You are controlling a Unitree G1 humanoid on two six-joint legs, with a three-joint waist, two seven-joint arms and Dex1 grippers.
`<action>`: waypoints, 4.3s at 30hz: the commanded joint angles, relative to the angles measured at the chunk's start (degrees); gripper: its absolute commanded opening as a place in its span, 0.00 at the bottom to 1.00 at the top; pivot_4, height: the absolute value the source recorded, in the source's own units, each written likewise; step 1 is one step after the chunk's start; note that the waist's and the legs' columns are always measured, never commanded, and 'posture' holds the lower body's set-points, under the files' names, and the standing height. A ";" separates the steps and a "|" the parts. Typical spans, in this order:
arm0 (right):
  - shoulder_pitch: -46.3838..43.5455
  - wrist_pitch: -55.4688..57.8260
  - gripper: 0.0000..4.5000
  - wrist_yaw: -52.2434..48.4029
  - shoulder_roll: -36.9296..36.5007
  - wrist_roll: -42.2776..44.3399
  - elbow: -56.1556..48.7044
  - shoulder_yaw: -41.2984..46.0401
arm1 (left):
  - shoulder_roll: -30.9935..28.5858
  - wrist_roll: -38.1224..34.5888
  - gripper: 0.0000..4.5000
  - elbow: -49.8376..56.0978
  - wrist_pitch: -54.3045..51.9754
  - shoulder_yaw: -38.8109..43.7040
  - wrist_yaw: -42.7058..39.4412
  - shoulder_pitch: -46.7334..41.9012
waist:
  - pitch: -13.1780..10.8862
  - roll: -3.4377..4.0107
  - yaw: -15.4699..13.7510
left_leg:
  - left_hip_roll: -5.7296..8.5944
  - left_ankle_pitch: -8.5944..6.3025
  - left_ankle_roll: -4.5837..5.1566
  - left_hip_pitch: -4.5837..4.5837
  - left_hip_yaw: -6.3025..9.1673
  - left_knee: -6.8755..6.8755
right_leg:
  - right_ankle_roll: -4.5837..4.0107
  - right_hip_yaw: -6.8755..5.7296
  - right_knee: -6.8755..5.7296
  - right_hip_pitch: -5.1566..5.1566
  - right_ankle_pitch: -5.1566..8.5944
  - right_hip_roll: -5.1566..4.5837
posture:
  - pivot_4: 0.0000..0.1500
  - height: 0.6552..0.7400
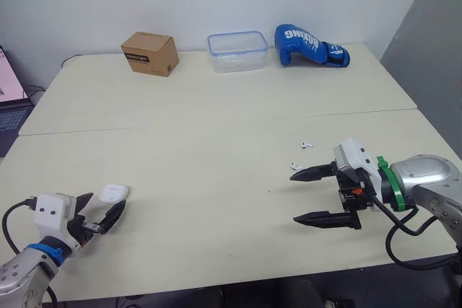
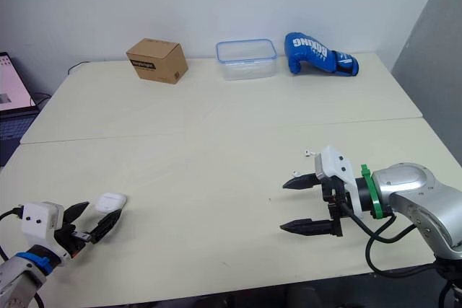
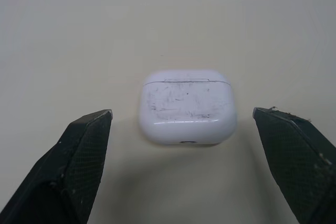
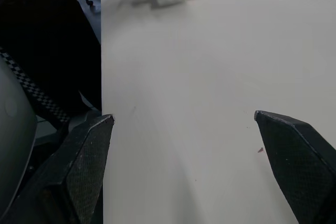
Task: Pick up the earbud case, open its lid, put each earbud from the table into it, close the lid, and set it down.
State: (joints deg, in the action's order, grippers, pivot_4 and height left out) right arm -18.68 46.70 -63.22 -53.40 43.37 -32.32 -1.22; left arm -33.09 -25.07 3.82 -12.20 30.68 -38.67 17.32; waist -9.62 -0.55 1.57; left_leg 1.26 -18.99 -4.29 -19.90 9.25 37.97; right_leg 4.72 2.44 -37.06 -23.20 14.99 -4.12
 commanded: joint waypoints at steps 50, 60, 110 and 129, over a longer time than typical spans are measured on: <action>-5.54 11.25 1.00 13.45 2.33 11.97 -0.67 3.86 | -3.98 4.22 0.61 6.50 2.38 -13.46 -4.79 -16.90 | 0.01 -0.07 -0.70 | 0.01 0.01 -0.01 -0.02 0.04 0.03 | 0.00 -0.03 -0.03 0.02 -0.01 0.00 | 1.00 1.00; -13.48 21.14 1.00 28.05 10.69 22.48 10.83 10.52 | -3.55 7.37 0.61 4.65 9.52 -28.38 -15.17 -40.08 | -0.03 -0.09 0.23 | 0.04 0.12 -0.21 -0.07 0.01 0.01 | -0.01 0.01 0.01 -0.05 -0.02 0.00 | 1.00 1.00; -26.42 22.86 0.86 76.26 19.03 69.63 31.80 2.58 | 8.66 13.33 0.61 -15.37 30.59 -41.41 -29.38 -61.37 | -0.04 -0.06 0.58 | 0.06 0.15 -0.20 -0.18 0.12 0.08 | 0.00 -0.02 -0.08 -0.11 -0.02 0.01 | 1.00 1.00; -24.66 23.58 0.64 75.03 18.65 69.63 30.48 3.62 | 7.51 13.69 0.61 -17.61 31.22 -40.09 -28.36 -63.16 | -0.04 -0.06 0.84 | 0.07 0.15 -0.20 -0.18 0.12 0.08 | 0.00 -0.02 -0.08 -0.12 -0.02 0.01 | 1.00 1.00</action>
State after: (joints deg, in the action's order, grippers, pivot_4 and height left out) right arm -43.33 70.60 12.09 -34.37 111.41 0.13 0.70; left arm -25.19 -11.29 -14.29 18.04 -10.85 -67.92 -44.43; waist -9.66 -0.61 2.41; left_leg 1.33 -18.84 -4.49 -20.08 9.37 38.05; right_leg 4.72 2.42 -37.14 -23.32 14.97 -4.11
